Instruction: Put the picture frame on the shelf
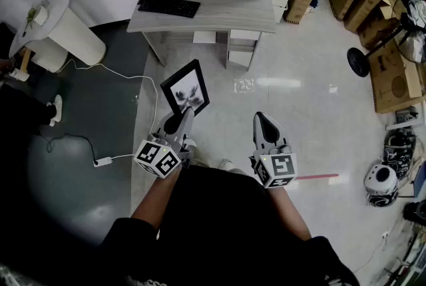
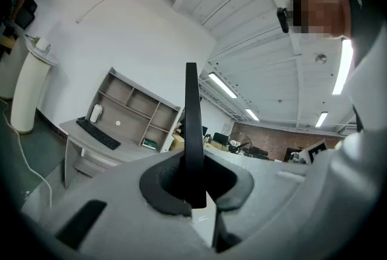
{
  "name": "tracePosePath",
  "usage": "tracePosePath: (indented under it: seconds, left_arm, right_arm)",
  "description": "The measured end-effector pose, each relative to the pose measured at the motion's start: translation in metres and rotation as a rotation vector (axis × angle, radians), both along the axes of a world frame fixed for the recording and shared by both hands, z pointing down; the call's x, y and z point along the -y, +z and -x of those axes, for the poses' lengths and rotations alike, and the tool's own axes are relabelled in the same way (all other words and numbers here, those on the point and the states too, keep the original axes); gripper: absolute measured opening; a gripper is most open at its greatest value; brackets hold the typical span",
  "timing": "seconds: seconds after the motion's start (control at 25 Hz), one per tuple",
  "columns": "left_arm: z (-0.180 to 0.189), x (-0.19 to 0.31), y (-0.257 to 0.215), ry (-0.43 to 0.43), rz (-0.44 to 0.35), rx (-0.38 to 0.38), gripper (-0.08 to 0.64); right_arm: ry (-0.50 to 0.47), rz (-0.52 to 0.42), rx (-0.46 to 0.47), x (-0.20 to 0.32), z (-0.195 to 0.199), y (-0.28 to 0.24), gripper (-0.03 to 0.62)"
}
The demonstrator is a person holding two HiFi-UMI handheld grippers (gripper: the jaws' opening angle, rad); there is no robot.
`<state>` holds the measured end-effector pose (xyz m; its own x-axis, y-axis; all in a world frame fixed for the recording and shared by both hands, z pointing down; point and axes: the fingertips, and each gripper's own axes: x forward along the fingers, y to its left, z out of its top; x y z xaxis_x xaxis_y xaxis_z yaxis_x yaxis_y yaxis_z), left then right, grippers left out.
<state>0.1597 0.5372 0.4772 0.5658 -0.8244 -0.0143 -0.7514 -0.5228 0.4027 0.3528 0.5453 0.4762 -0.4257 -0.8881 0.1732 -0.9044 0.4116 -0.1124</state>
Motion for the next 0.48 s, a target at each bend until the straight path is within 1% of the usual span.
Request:
tracePosePath:
  seconds: [0.2,0.32,0.48]
  left_arm:
    - [0.004,0.008,0.007,0.002,0.012,-0.008,0.035]
    - [0.014,0.026,0.011,0.005,0.017,-0.015,0.035]
    - [0.026,0.062,0.016,0.018,0.026,-0.023,0.035]
  right_arm:
    - [-0.027,-0.003,0.027,0.005,0.004,0.004,0.012]
    - [-0.003,0.014,0.042,0.023,0.005,0.01,0.012]
    - [0.022,0.049,0.032,0.054,0.01,0.023,0.012]
